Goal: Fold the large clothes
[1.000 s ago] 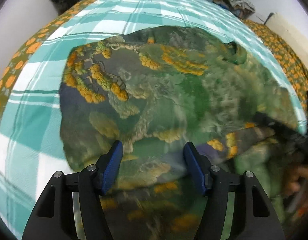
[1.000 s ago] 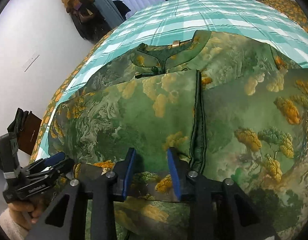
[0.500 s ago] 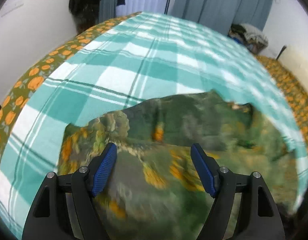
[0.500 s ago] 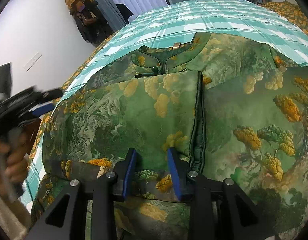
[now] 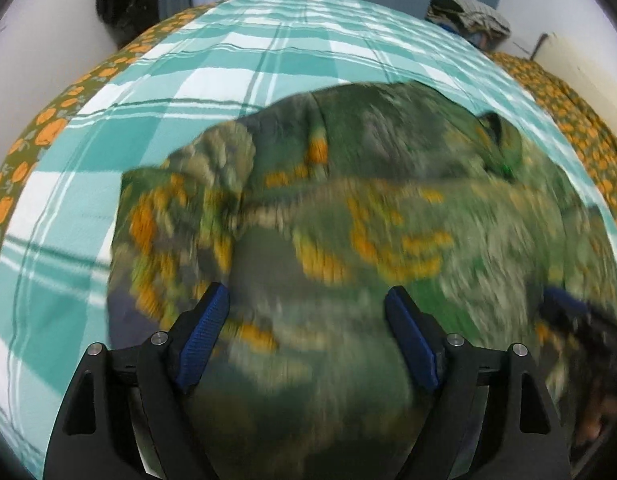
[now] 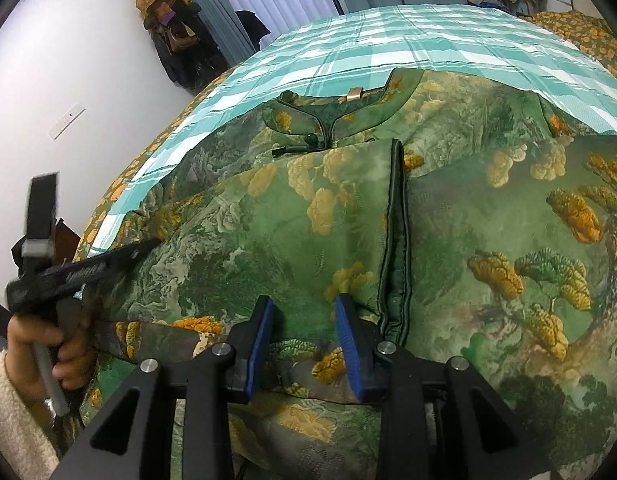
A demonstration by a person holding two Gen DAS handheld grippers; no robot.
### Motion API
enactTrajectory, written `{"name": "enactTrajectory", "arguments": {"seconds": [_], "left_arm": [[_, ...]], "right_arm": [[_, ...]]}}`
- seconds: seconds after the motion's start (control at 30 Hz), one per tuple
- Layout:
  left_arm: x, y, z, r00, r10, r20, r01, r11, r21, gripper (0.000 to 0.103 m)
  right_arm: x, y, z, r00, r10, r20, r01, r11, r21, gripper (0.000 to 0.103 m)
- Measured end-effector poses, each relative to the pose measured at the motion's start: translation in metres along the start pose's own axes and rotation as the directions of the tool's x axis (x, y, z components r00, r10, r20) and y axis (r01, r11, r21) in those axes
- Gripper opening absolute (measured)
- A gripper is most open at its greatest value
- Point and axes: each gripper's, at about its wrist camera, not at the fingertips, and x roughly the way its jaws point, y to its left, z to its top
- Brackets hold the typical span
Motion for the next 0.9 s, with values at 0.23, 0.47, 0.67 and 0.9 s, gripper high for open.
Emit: {"name": "enactTrajectory", "arguments": {"seconds": [0.23, 0.47, 0.67, 0.9], "left_arm": [[-0.04, -0.016, -0.035, 0.999, 0.021, -0.025, -0.019, 0.997, 0.07, 0.094], [-0.097, -0.032, -0.101, 0.995, -0.089, -0.034, 0.092, 0.991, 0.095, 0.094], [-0.113, -0.058, -0.162, 0.992, -0.082, -0.1, 0.099, 0.978, 0.186, 0.094], [-0.134, -0.075, -0.2, 0.993, -0.035, -0.114, 0.063, 0.966, 0.25, 0.098]], "right_arm": [[-0.005, 0.007, 0.003, 0.999, -0.044, -0.017, 0.044, 0.999, -0.011, 0.032], [-0.084, 0.027, -0.03, 0.994, -0.097, 0.042, 0.101, 0.991, -0.087, 0.045], [-0.141, 0.014, -0.108, 0.982, -0.186, -0.045, 0.175, 0.969, -0.176, 0.045], [-0.175, -0.006, -0.184, 0.973, -0.215, -0.087, 0.208, 0.974, -0.088, 0.046]]}}
